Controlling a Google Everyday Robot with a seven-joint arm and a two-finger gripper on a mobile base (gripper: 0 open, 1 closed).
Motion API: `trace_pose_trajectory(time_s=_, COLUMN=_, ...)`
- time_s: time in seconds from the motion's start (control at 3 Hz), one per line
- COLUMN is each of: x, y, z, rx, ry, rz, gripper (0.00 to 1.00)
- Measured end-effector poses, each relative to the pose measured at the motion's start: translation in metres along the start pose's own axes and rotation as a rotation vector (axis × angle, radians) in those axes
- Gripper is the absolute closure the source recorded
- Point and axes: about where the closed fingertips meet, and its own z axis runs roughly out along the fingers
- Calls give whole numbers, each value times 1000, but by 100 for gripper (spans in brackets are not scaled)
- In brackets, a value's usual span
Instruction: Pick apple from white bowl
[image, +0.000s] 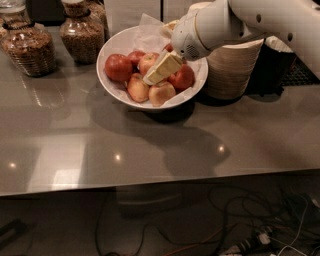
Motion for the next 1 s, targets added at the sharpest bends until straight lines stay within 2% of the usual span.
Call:
trace_pose_trajectory(time_s=0.33, x=9, y=2, z=11, rx=-11, ry=5, rz=15, gripper=22)
trace_pose_trajectory(time_s=1.0, x=28, y=0, z=24, rx=-15, ry=26, rz=46, gripper=23)
